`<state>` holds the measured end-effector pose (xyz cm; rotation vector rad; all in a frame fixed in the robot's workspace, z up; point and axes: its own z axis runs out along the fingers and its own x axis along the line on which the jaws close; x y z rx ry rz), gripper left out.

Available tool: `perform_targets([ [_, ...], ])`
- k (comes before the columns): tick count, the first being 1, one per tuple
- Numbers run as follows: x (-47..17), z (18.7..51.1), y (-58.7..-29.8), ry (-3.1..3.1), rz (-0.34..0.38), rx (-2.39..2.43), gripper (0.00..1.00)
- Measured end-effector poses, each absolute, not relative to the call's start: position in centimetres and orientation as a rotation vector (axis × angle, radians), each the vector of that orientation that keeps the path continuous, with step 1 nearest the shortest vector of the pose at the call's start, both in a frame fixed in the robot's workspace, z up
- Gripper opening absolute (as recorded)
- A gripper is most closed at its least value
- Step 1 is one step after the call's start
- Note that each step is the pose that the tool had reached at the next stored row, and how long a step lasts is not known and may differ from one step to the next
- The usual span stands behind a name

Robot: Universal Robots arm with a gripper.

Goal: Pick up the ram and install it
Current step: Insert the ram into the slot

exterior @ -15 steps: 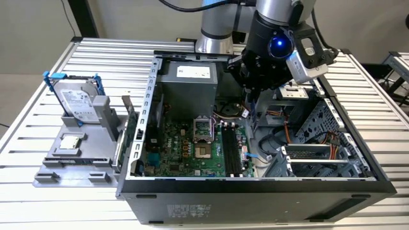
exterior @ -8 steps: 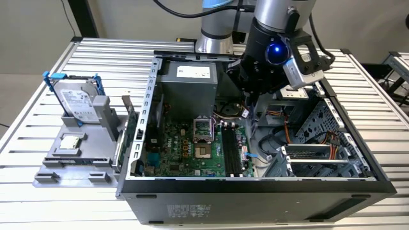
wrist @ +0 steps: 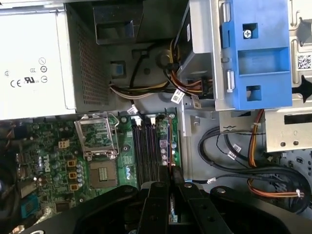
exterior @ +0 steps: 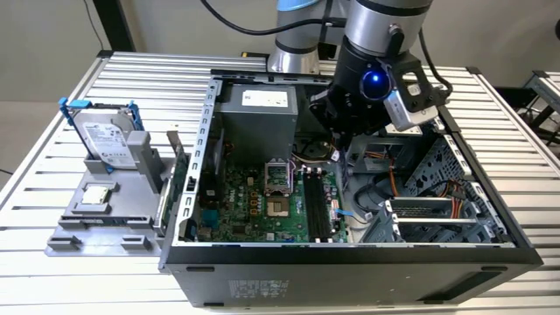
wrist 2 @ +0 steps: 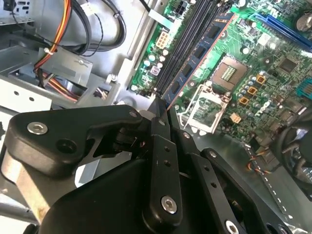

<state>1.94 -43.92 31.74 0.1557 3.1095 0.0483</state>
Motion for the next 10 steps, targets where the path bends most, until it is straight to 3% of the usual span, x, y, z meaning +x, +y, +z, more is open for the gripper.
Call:
perform_targets([
  [10, 1.7, 30.3, -44.0, 3.114, 0.049, 0.041, 0.0],
])
